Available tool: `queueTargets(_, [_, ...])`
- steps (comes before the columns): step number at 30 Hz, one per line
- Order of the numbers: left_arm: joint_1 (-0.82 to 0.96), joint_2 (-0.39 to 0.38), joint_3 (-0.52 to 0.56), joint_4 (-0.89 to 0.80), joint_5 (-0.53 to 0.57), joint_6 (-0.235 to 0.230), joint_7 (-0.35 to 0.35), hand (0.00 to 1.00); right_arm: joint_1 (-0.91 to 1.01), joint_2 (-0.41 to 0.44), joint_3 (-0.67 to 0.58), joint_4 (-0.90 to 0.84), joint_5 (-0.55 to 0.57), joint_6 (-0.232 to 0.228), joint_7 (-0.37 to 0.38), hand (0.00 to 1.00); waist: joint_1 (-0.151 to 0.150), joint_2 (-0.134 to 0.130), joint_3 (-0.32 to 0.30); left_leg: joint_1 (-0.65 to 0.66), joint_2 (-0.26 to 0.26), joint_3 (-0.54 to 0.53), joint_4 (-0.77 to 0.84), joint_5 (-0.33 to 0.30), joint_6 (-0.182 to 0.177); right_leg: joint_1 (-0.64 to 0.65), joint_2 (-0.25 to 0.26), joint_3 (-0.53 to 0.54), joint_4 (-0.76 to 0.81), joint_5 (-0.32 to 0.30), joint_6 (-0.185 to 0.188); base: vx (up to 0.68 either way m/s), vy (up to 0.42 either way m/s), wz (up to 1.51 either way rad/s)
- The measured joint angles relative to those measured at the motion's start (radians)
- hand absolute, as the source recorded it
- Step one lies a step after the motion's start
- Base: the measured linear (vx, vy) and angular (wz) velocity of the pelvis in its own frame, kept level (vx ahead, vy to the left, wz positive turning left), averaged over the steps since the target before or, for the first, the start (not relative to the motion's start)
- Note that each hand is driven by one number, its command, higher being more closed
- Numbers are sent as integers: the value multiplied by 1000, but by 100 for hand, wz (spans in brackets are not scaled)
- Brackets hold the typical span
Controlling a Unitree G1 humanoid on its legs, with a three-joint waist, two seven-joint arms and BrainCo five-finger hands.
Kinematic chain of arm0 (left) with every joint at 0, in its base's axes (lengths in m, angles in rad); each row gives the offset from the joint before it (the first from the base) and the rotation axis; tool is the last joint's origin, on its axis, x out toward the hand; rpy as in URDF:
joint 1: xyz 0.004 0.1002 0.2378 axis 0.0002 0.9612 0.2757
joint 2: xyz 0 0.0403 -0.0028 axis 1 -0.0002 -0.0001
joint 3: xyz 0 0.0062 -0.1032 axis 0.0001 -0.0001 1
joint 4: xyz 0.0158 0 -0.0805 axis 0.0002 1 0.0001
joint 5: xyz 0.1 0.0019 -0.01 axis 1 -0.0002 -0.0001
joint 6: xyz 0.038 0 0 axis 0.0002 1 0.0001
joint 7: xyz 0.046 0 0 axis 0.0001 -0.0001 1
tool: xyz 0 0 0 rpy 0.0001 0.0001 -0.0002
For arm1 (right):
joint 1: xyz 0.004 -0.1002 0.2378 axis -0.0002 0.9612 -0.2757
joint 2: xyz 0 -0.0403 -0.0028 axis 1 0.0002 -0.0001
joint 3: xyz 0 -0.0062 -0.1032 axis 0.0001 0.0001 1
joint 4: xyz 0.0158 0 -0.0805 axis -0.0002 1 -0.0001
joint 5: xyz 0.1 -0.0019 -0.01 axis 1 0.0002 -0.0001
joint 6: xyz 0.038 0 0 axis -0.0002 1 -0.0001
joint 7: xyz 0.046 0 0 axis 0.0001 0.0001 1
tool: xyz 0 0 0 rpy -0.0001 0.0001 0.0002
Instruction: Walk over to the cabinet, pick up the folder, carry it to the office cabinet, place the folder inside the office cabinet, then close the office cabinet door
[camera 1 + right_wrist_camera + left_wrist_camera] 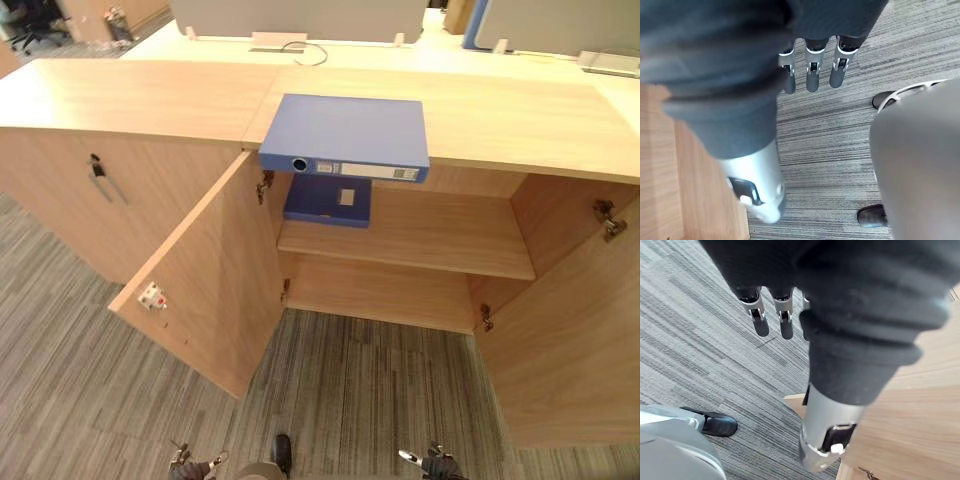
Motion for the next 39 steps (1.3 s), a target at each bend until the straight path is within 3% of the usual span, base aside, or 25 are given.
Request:
queueTargets(2, [3, -3, -2, 2, 3, 1, 0, 0, 4, -14, -3, 0, -22, 4, 2, 0, -7, 8, -1, 19, -18, 18, 0, -13, 13, -32, -31, 19, 69, 0, 0, 9, 210, -33])
queueTargets(6, [21, -3, -12, -2, 4, 1, -2, 0, 32, -25, -1, -6, -29, 11, 8, 0, -19, 13, -8, 60, -53, 53, -5, -46, 24, -69, -101, -39, 188, -2, 2, -25, 167, -27])
queueTargets(9, [32, -2, -21, -1, 6, 4, -9, 0, 28, -29, 4, -8, -28, 11, 9, 0, -23, 15, -8, 37, -41, 69, -6, -55, 32, -121, -100, -99, 197, -8, -4, -64, 64, -38])
queueTargets(14, [7, 15, -31, 14, 6, 5, -8, 0, 18, -24, 17, 14, -24, 12, 8, 0, -48, 3, 26, 25, 9, 30, -6, -35, 2, -120, 24, -62, 123, -76, 17, -41, -130, -11])
queueTargets(20, [-11, -4, 41, 19, 6, 5, -8, 0, 25, -16, 37, 26, -26, 13, 7, 0, -44, -7, 25, 30, 68, -59, -1, -25, -29, -41, 95, -158, 75, -105, -24, 69, -190, 34])
queueTargets(23, [-12, 0, 50, 18, -3, 5, -7, 0, 13, -16, 38, 34, -25, 13, 7, 0, -41, -20, 20, -46, 84, -91, 113, -82, -56, -18, 120, -209, 32, -103, -28, 125, -138, 39])
queueTargets(25, [-5, 6, 50, 17, -28, 6, -6, 0, -11, -15, 44, 35, -17, 12, 5, 0, -36, -22, 21, -159, 122, -94, 363, -202, -71, 24, 166, -214, -4, -96, -30, 219, -158, 15])
queueTargets(27, [2, 9, 46, -3, -49, 7, -5, 0, -22, -9, 46, 34, -3, 11, 0, 0, -31, -26, 24, -193, 164, -74, 506, -245, -66, 58, 197, -211, 19, -95, -29, 205, -86, 16])
queueTargets(28, [1, 9, 44, -13, -53, 7, -4, 0, -23, -8, 46, 33, 7, 8, -2, 0, -30, -19, 31, -194, 187, -71, 535, -246, -66, 49, 202, -211, 60, -95, -29, 242, -91, 12])
queueTargets(29, [-16, -10, 35, -31, -71, 6, 1, 0, -27, -16, 47, 10, 20, -3, -9, 0, -18, 18, 46, -190, 260, -68, 579, -246, -67, 7, 232, -196, 126, -143, -45, 93, -36, 1])
queueTargets(30, [-16, -11, 35, -30, -76, 4, 3, 0, -47, -9, 76, 5, 22, -2, -18, 0, -7, 15, 44, -198, 262, -61, 597, -243, -67, 36, 263, -183, -31, -134, -63, -67, -8, -9])
queueTargets(31, [-43, 1, 37, -32, -85, 5, 2, 0, -97, -7, 112, 19, 25, 4, -32, 0, 7, -7, 66, -227, 262, -60, 674, -246, -69, 59, 252, -189, -118, 4, -100, -122, -20, 7])
queueTargets(32, [-54, -1, 20, -37, -81, 6, 0, 0, -127, -8, 118, 28, 35, 8, -48, 0, 18, -3, 71, -233, 260, -58, 700, -272, -75, 75, 255, -196, -112, 2, -103, -68, -37, 13])
queueTargets(34, [-51, -23, 7, -51, -74, 4, 1, 0, -177, -5, 103, 35, 59, 10, -81, 0, 28, 12, 71, -227, 179, -48, 589, -317, -62, 78, 225, -194, -109, 2, -104, 30, 40, 11])
queueTargets(35, [-40, -33, -7, -50, -75, 5, 1, 0, -180, -5, 76, 30, 59, 3, -80, 0, 30, 41, 67, -207, 142, -50, 461, -268, -65, 73, 221, -191, -108, 0, -100, 77, 97, -6])
queueTargets(36, [-31, -40, -11, -50, -75, 5, 1, 0, -176, -7, 66, 31, 58, -1, -79, 0, 34, 56, 63, -194, 131, -62, 407, -189, -30, 67, 225, -184, -107, -3, -95, 103, 137, -12])
queueTargets(39, [-24, -31, -10, -41, -76, 6, 1, 0, -113, 18, 34, 33, 49, 3, -75, 0, 32, 28, 65, -114, 76, -50, 269, -138, -21, 74, 172, -181, -95, -6, -89, 192, 93, 4])
